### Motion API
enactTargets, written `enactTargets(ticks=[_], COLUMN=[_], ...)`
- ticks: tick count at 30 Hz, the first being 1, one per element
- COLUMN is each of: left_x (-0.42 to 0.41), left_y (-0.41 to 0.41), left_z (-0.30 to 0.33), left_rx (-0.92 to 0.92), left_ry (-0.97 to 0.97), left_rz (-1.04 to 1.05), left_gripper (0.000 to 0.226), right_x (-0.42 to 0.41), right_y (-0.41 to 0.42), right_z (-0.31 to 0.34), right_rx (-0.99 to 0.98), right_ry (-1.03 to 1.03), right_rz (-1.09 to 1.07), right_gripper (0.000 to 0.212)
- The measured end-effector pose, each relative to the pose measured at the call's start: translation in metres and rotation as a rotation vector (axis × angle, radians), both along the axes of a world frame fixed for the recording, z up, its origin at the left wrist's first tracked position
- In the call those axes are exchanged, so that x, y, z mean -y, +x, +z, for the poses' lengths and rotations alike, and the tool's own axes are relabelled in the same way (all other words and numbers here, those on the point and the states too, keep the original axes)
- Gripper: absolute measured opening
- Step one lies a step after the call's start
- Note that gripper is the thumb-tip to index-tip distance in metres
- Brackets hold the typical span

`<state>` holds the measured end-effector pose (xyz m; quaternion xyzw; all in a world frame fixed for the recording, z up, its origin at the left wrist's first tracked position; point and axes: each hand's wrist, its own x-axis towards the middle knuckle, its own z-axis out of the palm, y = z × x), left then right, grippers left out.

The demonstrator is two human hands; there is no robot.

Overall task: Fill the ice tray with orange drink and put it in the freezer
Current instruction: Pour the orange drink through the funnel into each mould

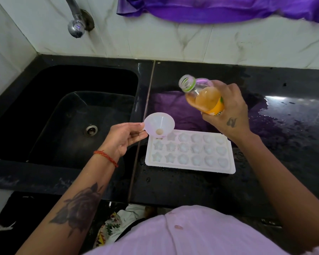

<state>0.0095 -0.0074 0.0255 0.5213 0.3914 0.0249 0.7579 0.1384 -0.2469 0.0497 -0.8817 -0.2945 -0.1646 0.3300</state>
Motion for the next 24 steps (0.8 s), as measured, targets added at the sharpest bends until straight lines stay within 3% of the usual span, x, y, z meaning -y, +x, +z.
enactTargets(ticks=[8, 24], left_x=[0.000, -0.008], left_y=[0.002, 0.001], left_z=[0.001, 0.002], left_rx=[-0.016, 0.030], left_ry=[0.014, 0.029], left_rz=[0.007, -0.008], left_gripper=[0.004, 0.004], right_x=[-0.003, -0.006], right_y=[-0.009, 0.000], right_z=[-0.006, -0.001], right_rx=[0.110, 0.214], right_ry=[-0.297, -0.499], right_rz=[0.025, 0.042], right_gripper=[0.073, 0.070])
